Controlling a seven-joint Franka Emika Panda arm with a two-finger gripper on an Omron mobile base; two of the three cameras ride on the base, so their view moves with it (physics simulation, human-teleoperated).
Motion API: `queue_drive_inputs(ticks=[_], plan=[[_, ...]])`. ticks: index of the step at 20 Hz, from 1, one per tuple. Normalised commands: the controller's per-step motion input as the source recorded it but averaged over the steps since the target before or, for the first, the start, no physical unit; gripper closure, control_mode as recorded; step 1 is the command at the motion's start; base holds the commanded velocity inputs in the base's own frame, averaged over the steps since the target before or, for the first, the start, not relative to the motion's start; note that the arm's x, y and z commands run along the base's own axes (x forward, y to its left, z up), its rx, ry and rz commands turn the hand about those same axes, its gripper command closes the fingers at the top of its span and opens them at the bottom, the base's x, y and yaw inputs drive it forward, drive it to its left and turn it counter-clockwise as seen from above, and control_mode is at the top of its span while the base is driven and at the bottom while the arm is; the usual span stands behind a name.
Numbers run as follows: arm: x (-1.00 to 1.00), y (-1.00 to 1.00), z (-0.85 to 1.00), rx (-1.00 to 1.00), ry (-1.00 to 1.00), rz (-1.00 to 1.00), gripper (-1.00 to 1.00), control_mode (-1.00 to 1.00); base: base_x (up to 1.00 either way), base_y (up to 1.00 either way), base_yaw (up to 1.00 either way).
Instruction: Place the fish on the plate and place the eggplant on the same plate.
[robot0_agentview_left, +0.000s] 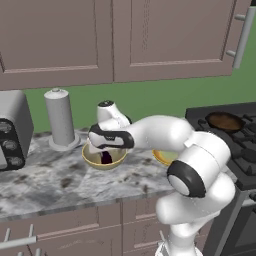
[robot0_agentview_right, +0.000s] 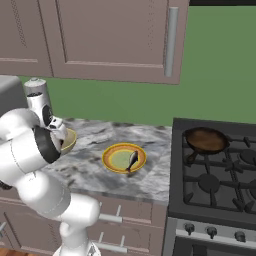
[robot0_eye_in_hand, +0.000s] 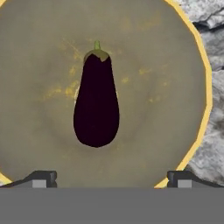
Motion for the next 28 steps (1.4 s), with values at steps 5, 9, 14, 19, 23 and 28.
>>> queue_drive_inputs(ticks=[5,9,14,19,23,28], plan=[[0.00,0.00,-0.33,-0.02,0.01,0.00,-1.00,-1.00,0.00,0.00,0.00],[0.01,0.06,-0.19,0.00,0.00,0.00,-1.00,-1.00,0.00,0.00,0.00],[0.08,0.03,-0.23,0.00,0.00,0.00,-1.00,-1.00,0.00,0.00,0.00],[0.23,0.03,-0.17,0.00,0.00,0.00,-1.00,-1.00,0.00,0.00,0.00],[0.28,0.06,-0.13,0.00,0.00,0.00,-1.00,-1.00,0.00,0.00,0.00],[0.24,0.03,-0.03,0.00,0.00,0.00,-1.00,-1.00,0.00,0.00,0.00]])
